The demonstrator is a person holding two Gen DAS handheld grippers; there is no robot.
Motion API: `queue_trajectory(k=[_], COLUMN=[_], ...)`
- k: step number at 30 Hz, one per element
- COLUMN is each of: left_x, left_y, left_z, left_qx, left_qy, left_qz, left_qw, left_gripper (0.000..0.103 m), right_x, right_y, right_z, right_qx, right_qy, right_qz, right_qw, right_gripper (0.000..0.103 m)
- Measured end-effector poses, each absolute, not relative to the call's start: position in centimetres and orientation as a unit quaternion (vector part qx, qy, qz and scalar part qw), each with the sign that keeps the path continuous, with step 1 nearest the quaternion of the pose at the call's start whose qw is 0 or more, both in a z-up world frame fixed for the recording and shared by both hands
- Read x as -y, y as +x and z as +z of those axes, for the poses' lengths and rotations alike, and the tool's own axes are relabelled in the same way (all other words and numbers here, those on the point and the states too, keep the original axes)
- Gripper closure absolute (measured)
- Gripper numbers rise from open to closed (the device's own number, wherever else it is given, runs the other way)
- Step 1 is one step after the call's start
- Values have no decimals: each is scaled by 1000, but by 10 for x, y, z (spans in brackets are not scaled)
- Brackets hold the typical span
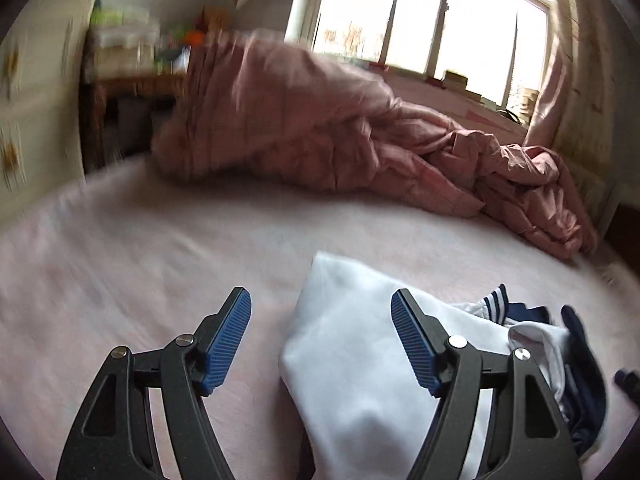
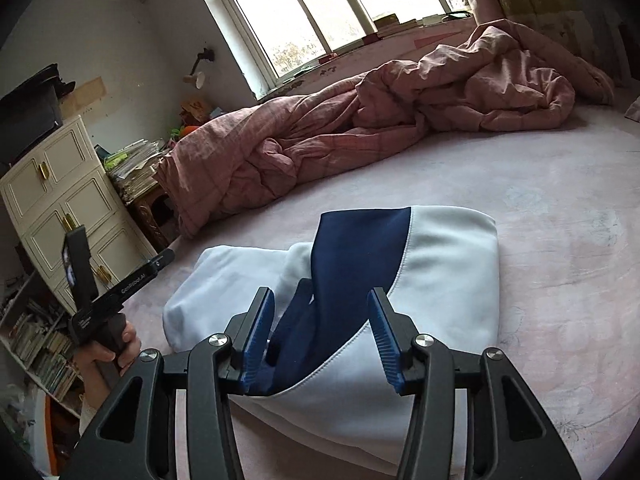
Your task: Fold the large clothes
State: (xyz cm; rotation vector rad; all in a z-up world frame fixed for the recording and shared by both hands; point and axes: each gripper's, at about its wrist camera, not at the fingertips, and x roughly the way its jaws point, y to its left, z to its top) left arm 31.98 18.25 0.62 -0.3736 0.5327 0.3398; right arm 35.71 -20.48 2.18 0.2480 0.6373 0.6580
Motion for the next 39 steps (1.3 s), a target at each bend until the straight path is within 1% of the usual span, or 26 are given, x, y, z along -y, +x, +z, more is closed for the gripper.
queue_trajectory(k=[2,4,8,12,13,14,15,16,18,19,20,21,23,24,28,31,37,39], left_x=[-197,-199,-185,-195,-197,-196,-195,-196,-192,-188,-184,-177,-165,-156,-104,-63,12,31], left_y=[328,332,335,339,341,342,342,341,337,334,330,325,317,314,313,321,337,347], left_z=[-11,-24,-38,-51,-51,-51,-52,-53,-45,-37,-26,-14,9,21,68,92,128,131], left_qx=[-297,-323,-354,-376,-384,-391,-393,-388,-371,-357,-341,-323,-290,-280,-286,-294,-290,-298], left_qy=[-233,-259,-283,-317,-311,-297,-296,-312,-301,-290,-280,-272,-274,-275,-227,-216,-197,-196], left_qz=[134,118,76,53,46,41,34,20,19,16,12,0,-48,-74,-113,-139,-200,-207], left_qw=[916,903,888,869,868,870,870,867,878,888,897,907,916,917,924,920,915,911], left_gripper=[32,33,33,33,37,51,59,70,79,84,86,87,89,89,90,90,91,91], right_x=[205,205,209,212,212,212,212,210,202,195,186,178,171,172,185,179,187,201], right_y=[357,359,364,365,365,365,365,365,366,367,369,371,382,386,393,389,389,385], right_z=[22,21,17,16,16,16,15,15,12,9,4,-3,-21,-25,-30,-28,-22,-8], right_qx=[-306,-308,-316,-319,-319,-320,-320,-322,-334,-346,-366,-390,-430,-438,-451,-446,-460,-444], right_qy=[117,119,123,124,124,124,124,123,120,116,110,107,113,122,158,134,149,152], right_qz=[308,306,299,291,292,293,296,302,332,356,386,400,383,378,385,380,373,364], right_qw=[893,893,892,893,893,892,892,889,874,860,839,823,810,807,790,799,792,805], right_gripper=[51,51,51,51,51,51,51,51,51,55,59,71,79,88,90,91,90,90])
